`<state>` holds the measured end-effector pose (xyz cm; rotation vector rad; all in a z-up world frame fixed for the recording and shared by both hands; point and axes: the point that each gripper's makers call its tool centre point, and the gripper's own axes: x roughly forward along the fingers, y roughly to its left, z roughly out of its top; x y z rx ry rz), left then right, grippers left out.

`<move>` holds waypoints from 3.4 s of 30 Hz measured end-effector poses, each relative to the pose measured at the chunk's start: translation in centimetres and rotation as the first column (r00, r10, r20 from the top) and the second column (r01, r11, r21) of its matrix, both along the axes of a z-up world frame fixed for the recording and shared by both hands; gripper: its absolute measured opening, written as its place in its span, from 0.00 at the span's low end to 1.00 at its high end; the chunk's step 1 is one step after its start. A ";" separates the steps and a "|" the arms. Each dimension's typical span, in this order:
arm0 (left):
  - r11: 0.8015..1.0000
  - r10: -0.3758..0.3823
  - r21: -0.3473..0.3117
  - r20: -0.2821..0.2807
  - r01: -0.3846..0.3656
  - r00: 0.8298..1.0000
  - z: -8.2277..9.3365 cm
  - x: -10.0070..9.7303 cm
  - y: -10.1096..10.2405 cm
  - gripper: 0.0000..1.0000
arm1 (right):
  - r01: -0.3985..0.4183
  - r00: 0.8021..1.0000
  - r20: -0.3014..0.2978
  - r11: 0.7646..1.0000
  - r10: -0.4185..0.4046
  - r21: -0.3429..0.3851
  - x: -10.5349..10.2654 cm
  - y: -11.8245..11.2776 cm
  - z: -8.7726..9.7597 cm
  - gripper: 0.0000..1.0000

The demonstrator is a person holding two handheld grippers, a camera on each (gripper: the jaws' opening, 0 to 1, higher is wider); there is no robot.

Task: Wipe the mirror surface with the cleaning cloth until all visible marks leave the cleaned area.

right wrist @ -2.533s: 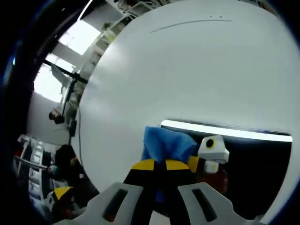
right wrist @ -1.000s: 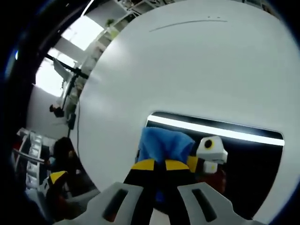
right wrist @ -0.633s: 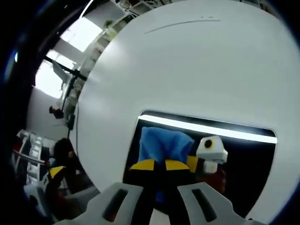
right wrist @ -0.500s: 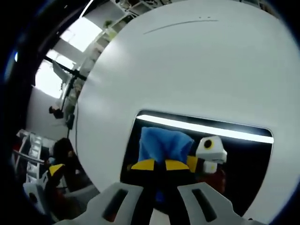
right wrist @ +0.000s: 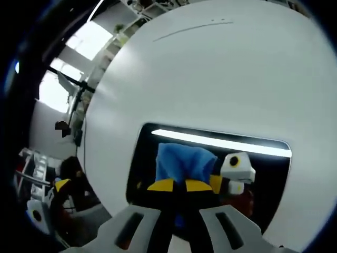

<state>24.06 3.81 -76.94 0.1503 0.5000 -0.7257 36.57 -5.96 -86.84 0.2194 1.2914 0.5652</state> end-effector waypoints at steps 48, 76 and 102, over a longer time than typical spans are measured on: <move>1.000 0.001 0.002 0.012 -0.001 1.000 0.2 0.1 0.0 1.00 | 0.059 0.998 0.002 0.994 -0.060 -0.095 0.0 -9.7 0.1 0.00; 1.000 0.005 0.000 0.010 -0.005 1.000 0.2 0.1 0.1 1.00 | 0.073 0.997 0.037 0.983 -0.068 -0.167 0.0 -11.6 0.1 0.00; 1.000 0.013 -0.016 0.013 -0.013 1.000 0.4 0.2 0.1 1.00 | 0.138 0.987 0.101 0.982 -0.125 -0.129 -0.5 -11.4 0.1 0.00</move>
